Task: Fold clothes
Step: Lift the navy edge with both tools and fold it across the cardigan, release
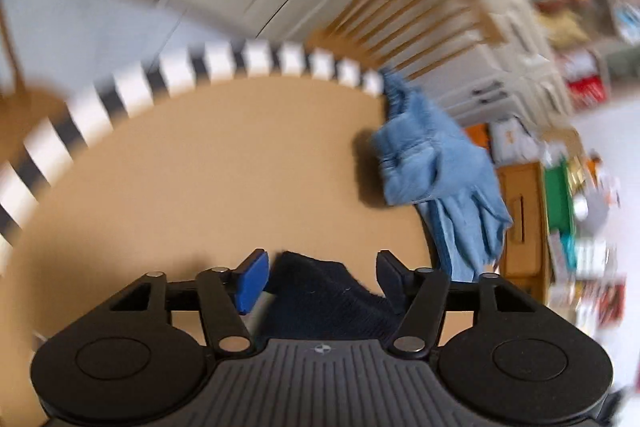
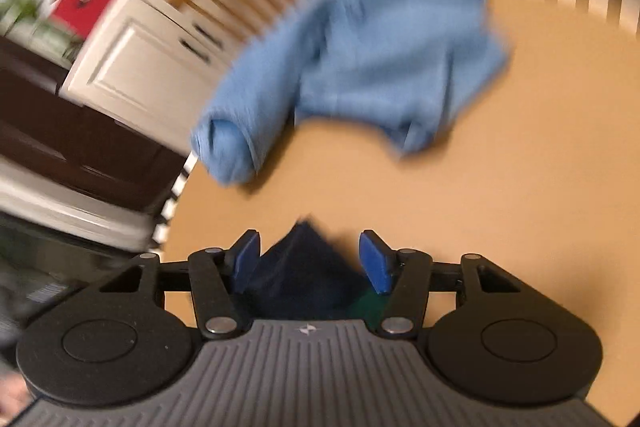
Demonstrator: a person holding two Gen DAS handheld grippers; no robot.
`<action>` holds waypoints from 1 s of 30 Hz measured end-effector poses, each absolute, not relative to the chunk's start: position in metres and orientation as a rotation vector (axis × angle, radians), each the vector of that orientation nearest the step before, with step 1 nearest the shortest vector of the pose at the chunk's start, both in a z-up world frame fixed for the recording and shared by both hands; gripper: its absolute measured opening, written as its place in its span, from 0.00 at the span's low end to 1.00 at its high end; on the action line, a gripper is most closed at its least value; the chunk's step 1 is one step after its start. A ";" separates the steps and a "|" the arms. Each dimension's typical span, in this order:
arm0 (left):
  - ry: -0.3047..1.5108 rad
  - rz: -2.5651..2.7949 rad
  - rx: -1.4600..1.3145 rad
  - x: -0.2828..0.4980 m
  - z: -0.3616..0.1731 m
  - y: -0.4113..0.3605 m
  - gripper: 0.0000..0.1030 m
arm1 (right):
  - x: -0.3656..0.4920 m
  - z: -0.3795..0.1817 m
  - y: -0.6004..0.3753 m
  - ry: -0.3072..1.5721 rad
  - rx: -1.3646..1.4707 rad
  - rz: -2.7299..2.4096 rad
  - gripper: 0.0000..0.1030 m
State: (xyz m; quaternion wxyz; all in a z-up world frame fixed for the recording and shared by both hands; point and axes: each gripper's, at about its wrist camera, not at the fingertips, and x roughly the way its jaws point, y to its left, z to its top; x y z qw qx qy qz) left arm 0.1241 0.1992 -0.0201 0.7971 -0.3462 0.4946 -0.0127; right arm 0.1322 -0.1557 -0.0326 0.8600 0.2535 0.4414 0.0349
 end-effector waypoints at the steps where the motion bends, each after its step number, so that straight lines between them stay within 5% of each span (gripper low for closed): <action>1: 1.046 -0.074 -0.674 0.108 -0.014 0.194 0.62 | 0.116 -0.021 -0.151 0.874 0.437 0.093 0.52; 7: 1.007 -0.255 -0.387 0.028 -0.013 0.147 0.62 | 0.026 -0.017 -0.087 0.738 -0.067 0.232 0.40; 11: 1.042 -0.130 -0.442 0.049 -0.049 0.143 0.59 | 0.045 -0.041 -0.070 0.781 -0.073 0.203 0.36; 18: 1.130 -0.129 -0.462 0.106 -0.088 0.134 0.62 | 0.124 -0.073 -0.059 0.839 -0.112 0.111 0.48; 20: 1.120 -0.123 -0.383 0.113 -0.092 0.127 0.59 | 0.144 -0.093 -0.056 0.909 -0.150 0.122 0.33; 21: 1.111 -0.108 -0.350 0.116 -0.093 0.125 0.47 | 0.150 -0.101 -0.057 0.945 -0.142 0.142 0.08; 24: 1.078 -0.085 -0.399 0.117 -0.091 0.134 0.28 | 0.153 -0.098 -0.069 0.945 -0.086 0.130 0.05; 30: 0.988 -0.055 -0.520 0.126 -0.091 0.150 0.27 | 0.165 -0.097 -0.122 0.929 0.142 0.003 0.00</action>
